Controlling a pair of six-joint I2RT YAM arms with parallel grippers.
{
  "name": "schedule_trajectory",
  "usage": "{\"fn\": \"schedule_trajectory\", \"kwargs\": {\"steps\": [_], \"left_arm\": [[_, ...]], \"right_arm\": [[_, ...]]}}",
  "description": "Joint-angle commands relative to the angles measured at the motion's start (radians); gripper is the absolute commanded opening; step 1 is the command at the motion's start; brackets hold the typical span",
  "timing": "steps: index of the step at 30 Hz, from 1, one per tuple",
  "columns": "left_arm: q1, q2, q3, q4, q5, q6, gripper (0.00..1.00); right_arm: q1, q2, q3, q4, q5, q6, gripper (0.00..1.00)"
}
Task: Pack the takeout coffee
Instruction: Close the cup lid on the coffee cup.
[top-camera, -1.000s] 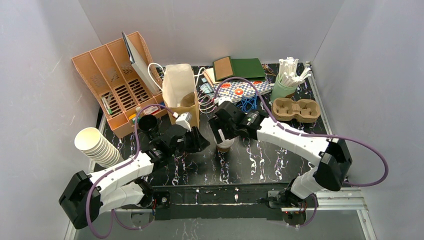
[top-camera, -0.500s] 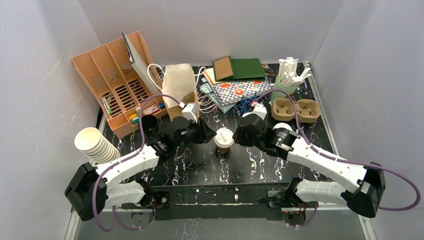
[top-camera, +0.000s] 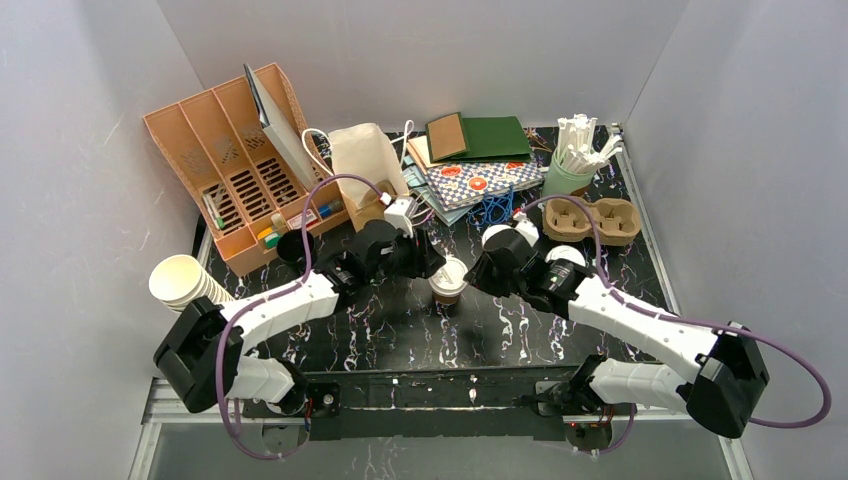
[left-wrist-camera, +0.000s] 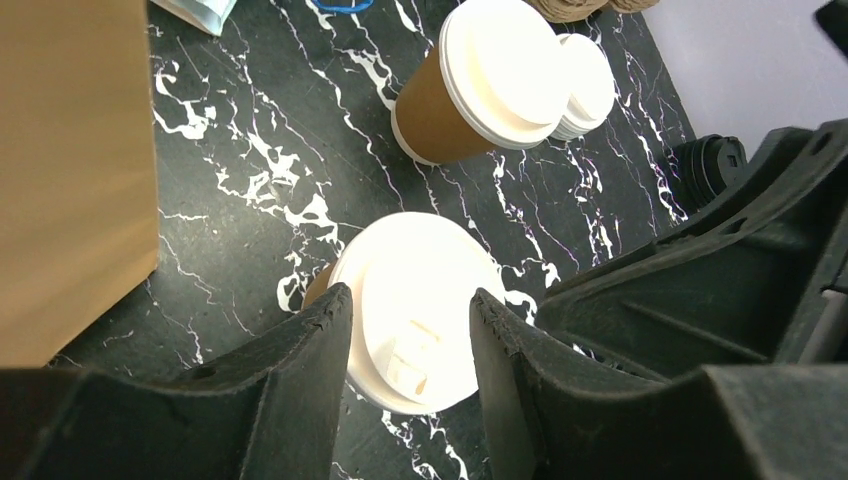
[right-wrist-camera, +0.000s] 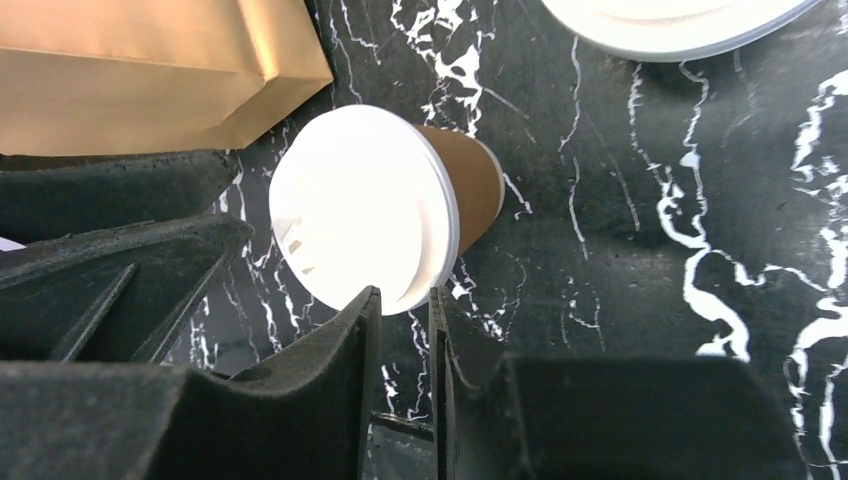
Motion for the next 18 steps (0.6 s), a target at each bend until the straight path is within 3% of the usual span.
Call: {"fn": "schedule_trajectory", "kwargs": {"steps": [1, 18], "left_arm": [[0.004, 0.012, 0.049, -0.02, -0.001, 0.05, 0.45], [0.004, 0.073, 0.062, -0.029, 0.026, 0.053, 0.45]], "right_arm": [[-0.01, 0.014, -0.01, 0.099, -0.076, 0.048, 0.32], [-0.028, 0.063, -0.054, 0.157, -0.125, 0.096, 0.33]]}}
